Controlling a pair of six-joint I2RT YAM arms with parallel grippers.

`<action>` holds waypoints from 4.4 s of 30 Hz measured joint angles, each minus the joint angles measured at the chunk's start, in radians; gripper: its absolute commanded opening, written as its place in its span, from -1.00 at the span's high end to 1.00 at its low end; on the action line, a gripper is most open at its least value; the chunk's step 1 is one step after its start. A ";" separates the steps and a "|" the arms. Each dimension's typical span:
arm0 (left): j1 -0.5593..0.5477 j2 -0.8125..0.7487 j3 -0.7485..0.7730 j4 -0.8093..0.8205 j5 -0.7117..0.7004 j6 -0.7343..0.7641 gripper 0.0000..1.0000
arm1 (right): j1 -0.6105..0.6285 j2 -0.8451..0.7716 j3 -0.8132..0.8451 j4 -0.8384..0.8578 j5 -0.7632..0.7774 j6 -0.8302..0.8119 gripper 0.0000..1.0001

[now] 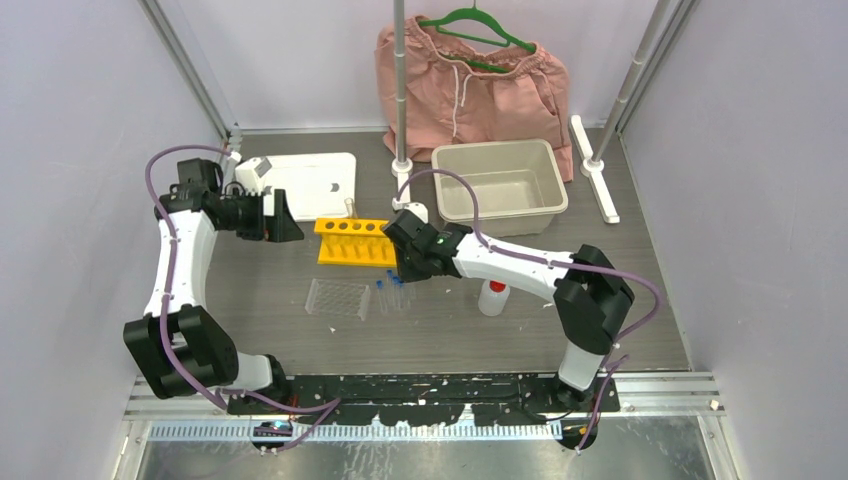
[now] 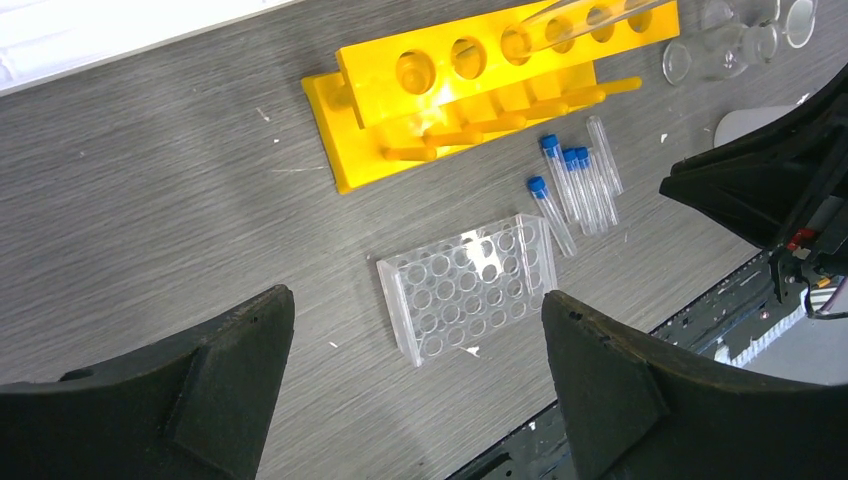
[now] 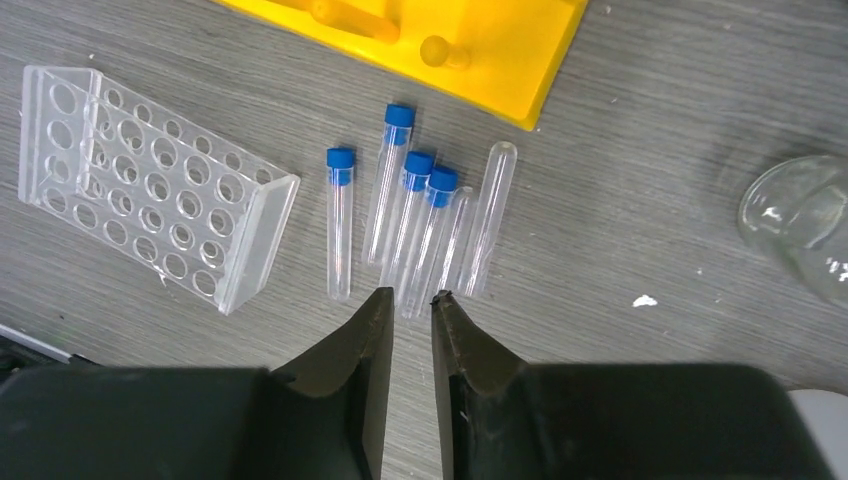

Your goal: Organize the chemistry lab equipment

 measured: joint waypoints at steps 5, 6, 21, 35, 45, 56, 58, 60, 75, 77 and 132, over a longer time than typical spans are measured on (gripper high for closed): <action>0.005 0.000 -0.002 -0.008 -0.005 0.004 -0.87 | 0.000 0.025 -0.003 -0.004 -0.012 0.034 0.52; 0.005 0.000 -0.002 -0.009 -0.005 0.004 -0.87 | 0.000 0.033 -0.008 -0.002 -0.010 0.040 0.52; 0.005 -0.010 -0.002 -0.032 0.006 0.003 -0.86 | -0.011 0.130 -0.057 0.035 0.066 0.050 0.51; 0.005 -0.028 -0.001 -0.048 0.018 0.005 -0.88 | -0.052 0.169 -0.056 0.080 0.064 0.050 0.38; 0.005 -0.058 -0.001 -0.061 0.028 0.022 -0.88 | -0.052 0.138 -0.098 0.102 0.068 0.058 0.94; 0.005 -0.078 0.005 -0.101 0.098 0.028 -0.81 | -0.015 -0.151 -0.087 0.002 0.015 0.074 0.99; 0.005 -0.090 0.005 -0.106 0.119 0.027 -0.79 | 0.003 -0.161 -0.014 0.005 0.003 0.078 0.99; 0.005 -0.106 0.006 -0.114 0.146 0.026 -0.78 | 0.025 -0.152 0.075 0.022 -0.003 0.084 0.99; 0.005 -0.207 0.027 -0.150 0.409 -0.003 -0.17 | 0.122 0.103 0.413 0.218 -0.018 0.194 0.99; 0.005 -0.207 0.027 -0.149 0.423 -0.005 -0.10 | 0.127 0.107 0.417 0.234 -0.022 0.207 0.99; 0.008 -0.228 -0.019 -0.206 0.433 0.202 1.00 | 0.037 0.332 0.958 -0.160 -0.335 0.063 0.03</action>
